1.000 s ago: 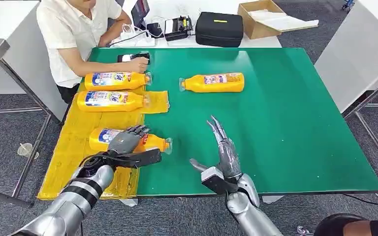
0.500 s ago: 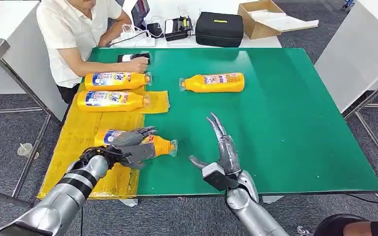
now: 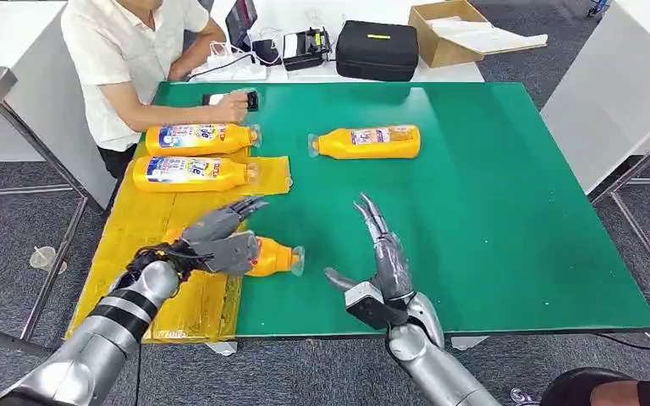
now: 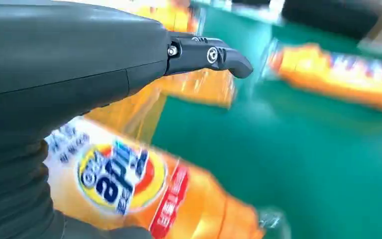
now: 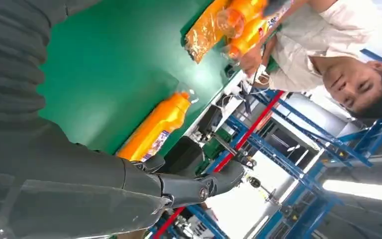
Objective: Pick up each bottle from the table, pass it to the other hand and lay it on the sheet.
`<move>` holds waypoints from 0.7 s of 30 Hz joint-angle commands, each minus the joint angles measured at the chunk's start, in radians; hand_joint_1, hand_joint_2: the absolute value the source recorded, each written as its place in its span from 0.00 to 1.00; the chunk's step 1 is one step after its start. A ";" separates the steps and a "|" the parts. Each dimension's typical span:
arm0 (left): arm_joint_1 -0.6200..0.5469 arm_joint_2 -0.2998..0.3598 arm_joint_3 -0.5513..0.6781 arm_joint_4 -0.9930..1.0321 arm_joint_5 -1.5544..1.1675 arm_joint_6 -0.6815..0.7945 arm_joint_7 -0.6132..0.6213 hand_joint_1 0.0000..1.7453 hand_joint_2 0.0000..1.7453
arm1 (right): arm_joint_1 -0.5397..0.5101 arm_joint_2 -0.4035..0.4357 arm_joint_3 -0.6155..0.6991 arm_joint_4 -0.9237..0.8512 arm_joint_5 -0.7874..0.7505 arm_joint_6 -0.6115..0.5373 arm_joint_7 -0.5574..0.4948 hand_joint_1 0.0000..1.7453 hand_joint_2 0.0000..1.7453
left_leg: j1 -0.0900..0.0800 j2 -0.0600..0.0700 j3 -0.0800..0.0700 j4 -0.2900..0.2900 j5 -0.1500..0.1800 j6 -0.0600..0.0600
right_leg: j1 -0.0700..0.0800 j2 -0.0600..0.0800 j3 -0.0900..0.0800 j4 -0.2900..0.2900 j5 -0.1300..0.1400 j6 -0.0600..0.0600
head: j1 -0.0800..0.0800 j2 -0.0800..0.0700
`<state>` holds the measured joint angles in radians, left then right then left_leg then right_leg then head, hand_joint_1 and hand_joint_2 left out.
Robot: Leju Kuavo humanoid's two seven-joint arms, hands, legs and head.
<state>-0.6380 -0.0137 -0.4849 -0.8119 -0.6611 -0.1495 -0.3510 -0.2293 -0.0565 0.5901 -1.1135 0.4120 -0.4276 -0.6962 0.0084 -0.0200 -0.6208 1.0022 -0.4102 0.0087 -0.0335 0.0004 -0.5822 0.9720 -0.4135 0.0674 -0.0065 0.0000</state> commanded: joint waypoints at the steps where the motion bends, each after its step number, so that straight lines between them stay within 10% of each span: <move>1: 0.149 0.088 -0.069 -0.351 0.039 0.131 0.057 0.00 1.00 | -0.025 0.016 -0.126 0.121 0.241 -0.100 0.039 0.00 1.00 | 0.001 0.004 0.004 0.000 -0.003 0.000 | 0.002 0.002 0.004 -0.001 -0.001 -0.004 | 0.000 0.000; 6: 0.248 0.105 -0.027 -0.413 0.075 0.166 0.047 0.00 1.00 | -0.125 -0.126 -0.156 0.270 0.544 0.007 0.345 0.00 1.00 | 0.000 0.003 0.003 -0.001 -0.001 0.000 | 0.000 0.002 0.003 -0.002 -0.001 -0.002 | 0.000 0.000; 21: 0.364 -0.003 0.064 -0.577 0.287 0.146 0.027 0.00 1.00 | -0.231 -0.219 -0.279 0.381 0.585 0.234 0.405 0.00 1.00 | -0.002 0.001 0.002 0.001 -0.001 0.001 | 0.000 -0.001 0.003 -0.001 -0.001 -0.002 | 0.000 0.000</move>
<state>-0.2972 0.0305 -0.4696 -1.3253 -0.4420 0.0019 -0.3422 -0.4040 -0.2628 0.3380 -0.8419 1.0033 -0.2456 -0.3006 0.0052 -0.0208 -0.6216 1.0027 -0.4095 0.0101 -0.0353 -0.0005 -0.5829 0.9716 -0.4128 0.0687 -0.0069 0.0000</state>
